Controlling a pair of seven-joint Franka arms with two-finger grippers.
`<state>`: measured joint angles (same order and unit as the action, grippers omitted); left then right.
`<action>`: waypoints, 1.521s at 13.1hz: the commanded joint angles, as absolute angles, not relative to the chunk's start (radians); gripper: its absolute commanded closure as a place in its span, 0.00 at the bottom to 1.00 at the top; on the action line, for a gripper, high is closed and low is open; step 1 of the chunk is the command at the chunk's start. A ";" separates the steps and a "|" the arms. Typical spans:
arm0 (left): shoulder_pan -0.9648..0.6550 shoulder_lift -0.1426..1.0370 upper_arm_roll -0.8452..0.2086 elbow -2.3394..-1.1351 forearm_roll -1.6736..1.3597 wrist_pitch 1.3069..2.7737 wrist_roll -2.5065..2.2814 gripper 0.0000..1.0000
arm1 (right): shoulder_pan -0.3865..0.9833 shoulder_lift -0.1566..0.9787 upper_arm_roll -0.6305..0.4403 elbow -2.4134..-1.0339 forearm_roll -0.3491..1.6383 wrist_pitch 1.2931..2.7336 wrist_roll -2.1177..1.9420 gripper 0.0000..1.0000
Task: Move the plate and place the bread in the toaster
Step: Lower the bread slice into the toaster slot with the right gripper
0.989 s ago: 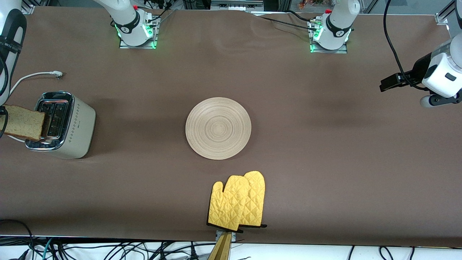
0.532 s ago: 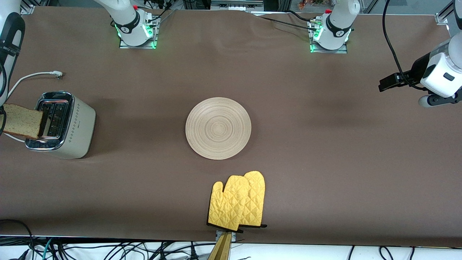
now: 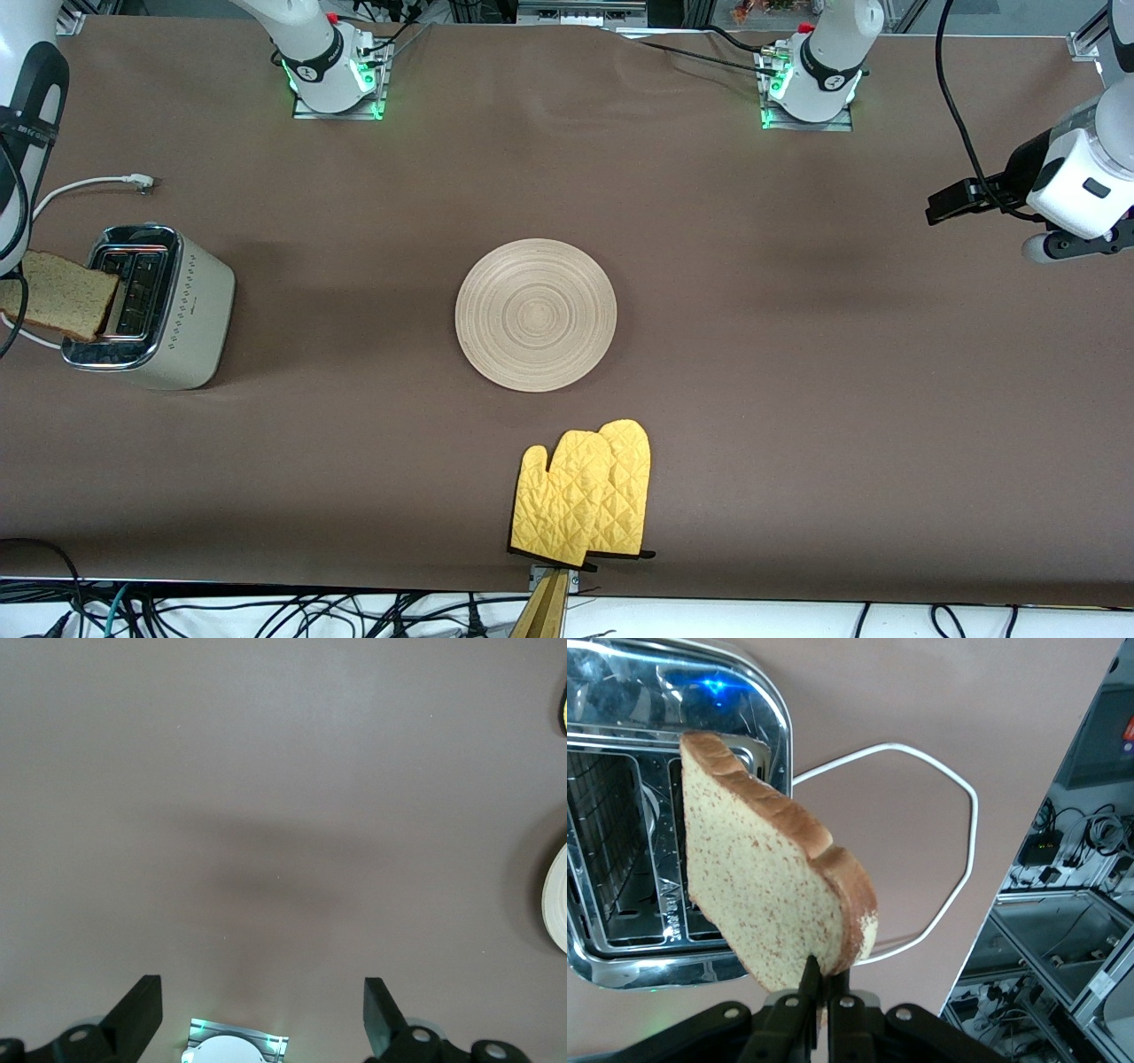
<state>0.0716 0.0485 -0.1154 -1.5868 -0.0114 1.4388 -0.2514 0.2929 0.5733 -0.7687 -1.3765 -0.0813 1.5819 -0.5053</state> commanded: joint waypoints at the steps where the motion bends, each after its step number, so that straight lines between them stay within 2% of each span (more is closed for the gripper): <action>1: 0.074 0.054 -0.117 -1.568 -0.029 1.437 -0.249 0.00 | 0.302 0.575 -0.765 -1.367 -0.092 1.545 -0.476 1.00; 12: 0.081 0.054 -0.117 -1.571 -0.029 1.436 -0.245 0.00 | 0.344 0.575 -0.761 -1.368 -0.069 1.480 -0.454 1.00; 20: 0.081 0.054 -0.117 -1.571 -0.029 1.436 -0.245 0.00 | 0.345 0.571 -0.761 -1.368 -0.025 1.365 -0.453 1.00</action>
<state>0.0745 0.0487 -0.1151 -1.5868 -0.0114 1.4395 -0.2514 0.3462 0.5733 -0.7642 -1.3750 -0.0397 1.4114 -0.4659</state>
